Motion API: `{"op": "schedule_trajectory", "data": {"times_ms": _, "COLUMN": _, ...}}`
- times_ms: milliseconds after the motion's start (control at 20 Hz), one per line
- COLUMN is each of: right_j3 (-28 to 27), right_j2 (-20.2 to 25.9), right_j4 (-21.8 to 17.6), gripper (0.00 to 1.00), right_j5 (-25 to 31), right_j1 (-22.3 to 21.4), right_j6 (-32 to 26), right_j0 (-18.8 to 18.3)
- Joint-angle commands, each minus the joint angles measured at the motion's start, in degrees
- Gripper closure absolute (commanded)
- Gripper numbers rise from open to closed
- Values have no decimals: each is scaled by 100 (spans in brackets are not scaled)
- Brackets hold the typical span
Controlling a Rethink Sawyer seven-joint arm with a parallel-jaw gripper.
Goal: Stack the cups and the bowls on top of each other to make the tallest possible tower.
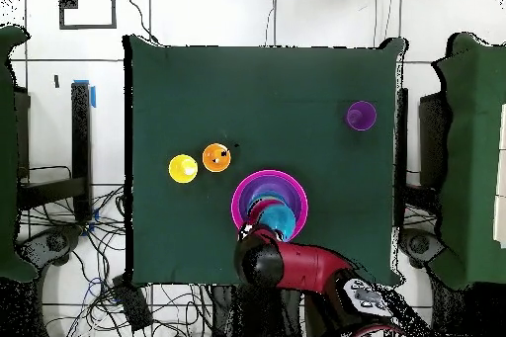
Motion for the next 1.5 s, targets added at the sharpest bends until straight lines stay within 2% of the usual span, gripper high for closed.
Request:
{"op": "schedule_trajectory", "data": {"times_ms": 50, "right_j3": -335, "right_j2": 248, "right_j4": -267, "gripper": 0, "right_j5": -32, "right_j1": 236, "right_j6": 413, "right_j0": 101}}
{"op": "schedule_trajectory", "data": {"times_ms": 550, "right_j3": -380, "right_j2": 326, "right_j4": -303, "gripper": 0, "right_j5": 88, "right_j1": 196, "right_j6": 324, "right_j0": 47}}
{"op": "schedule_trajectory", "data": {"times_ms": 700, "right_j3": -428, "right_j2": 142, "right_j4": -218, "gripper": 0, "right_j5": 380, "right_j1": 154, "right_j6": 307, "right_j0": 226}}
{"op": "schedule_trajectory", "data": {"times_ms": 850, "right_j3": -452, "right_j2": 98, "right_j4": -165, "gripper": 0, "right_j5": 385, "right_j1": 128, "right_j6": 356, "right_j0": 317}}
{"op": "schedule_trajectory", "data": {"times_ms": 1050, "right_j3": -410, "right_j2": 163, "right_j4": -145, "gripper": 0, "right_j5": 460, "right_j1": 49, "right_j6": 338, "right_j0": 259}}
{"op": "schedule_trajectory", "data": {"times_ms": 1250, "right_j3": -175, "right_j2": 224, "right_j4": -142, "gripper": 0, "right_j5": 853, "right_j1": -494, "right_j6": 198, "right_j0": 126}}
{"op": "schedule_trajectory", "data": {"times_ms": 1500, "right_j3": 61, "right_j2": 583, "right_j4": -31, "gripper": 0, "right_j5": 1525, "right_j1": -1185, "right_j6": -37, "right_j0": -178}}
